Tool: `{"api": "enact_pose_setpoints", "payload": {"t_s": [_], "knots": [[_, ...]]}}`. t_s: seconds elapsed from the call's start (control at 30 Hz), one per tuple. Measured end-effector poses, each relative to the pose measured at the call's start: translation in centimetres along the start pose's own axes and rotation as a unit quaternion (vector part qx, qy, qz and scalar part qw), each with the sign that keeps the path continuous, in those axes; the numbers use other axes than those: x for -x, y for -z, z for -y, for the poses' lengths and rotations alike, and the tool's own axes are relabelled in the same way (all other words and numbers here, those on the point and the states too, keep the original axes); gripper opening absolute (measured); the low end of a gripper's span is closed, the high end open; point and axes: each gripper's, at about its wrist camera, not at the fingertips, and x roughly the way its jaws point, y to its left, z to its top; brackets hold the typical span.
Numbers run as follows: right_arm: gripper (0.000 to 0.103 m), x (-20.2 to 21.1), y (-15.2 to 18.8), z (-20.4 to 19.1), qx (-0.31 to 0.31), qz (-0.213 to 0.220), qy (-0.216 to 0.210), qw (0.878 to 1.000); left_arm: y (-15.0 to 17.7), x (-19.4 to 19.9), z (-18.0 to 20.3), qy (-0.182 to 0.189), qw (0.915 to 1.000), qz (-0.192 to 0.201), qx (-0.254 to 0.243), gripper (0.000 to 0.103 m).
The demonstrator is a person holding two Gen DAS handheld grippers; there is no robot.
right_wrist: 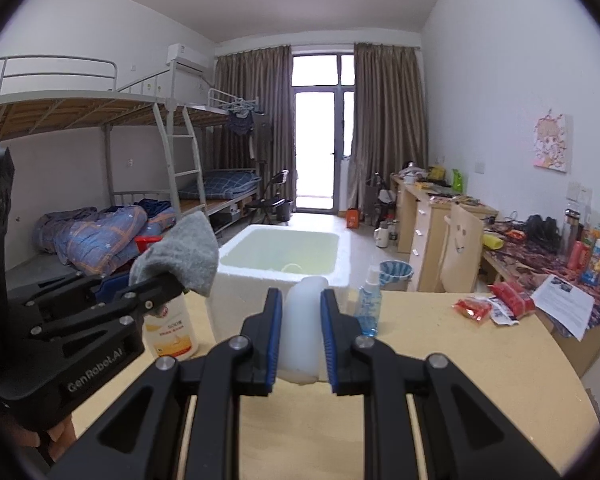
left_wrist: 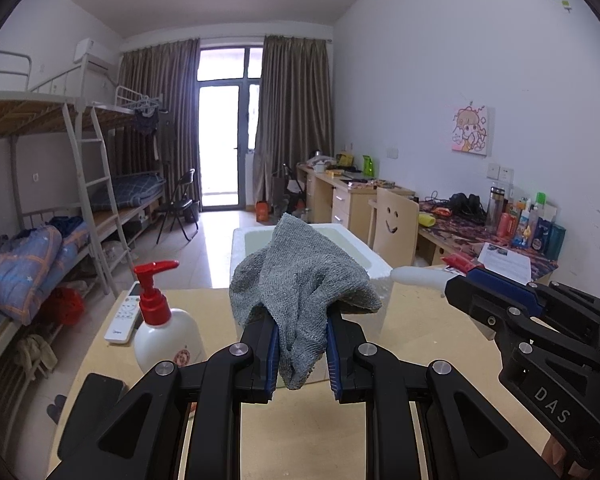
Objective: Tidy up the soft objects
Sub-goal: 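Carry the sock with the left tool while the right tool carries the stick to the foam box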
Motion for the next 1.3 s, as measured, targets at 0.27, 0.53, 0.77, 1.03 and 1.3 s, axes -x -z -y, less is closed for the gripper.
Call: {"api": "enact_pose_setpoints", "payload": {"t_s": [0.27, 0.53, 0.77, 1.03, 1.3], "knots": [[0.023, -1.7, -2.0, -0.4, 0.022, 0.000, -0.009, 1.000, -1.9, -1.2, 0.0, -0.003, 1.0000, -0.007, 0.001, 0.021], [0.023, -2.4, -3.6, -0.7, 0.041, 0.016, -0.015, 0.999, -3.6, -2.5, -0.7, -0.005, 0.9999, -0.012, 0.007, 0.021], [0.023, -3.7, -4.7, -0.5, 0.054, 0.024, -0.017, 0.998, -5.3, -3.3, -0.6, -0.020, 0.9998, 0.003, -0.001, 0.021], [0.023, -5.4, -5.0, 0.1, 0.049, 0.024, -0.022, 0.998, -5.8, -5.0, -1.0, -0.029, 0.9996, 0.000, 0.002, 0.021], [0.023, -7.7, -5.1, 0.4, 0.053, 0.016, -0.024, 0.998, -6.3, -7.2, -1.1, -0.037, 0.9993, -0.007, -0.002, 0.021]]}}
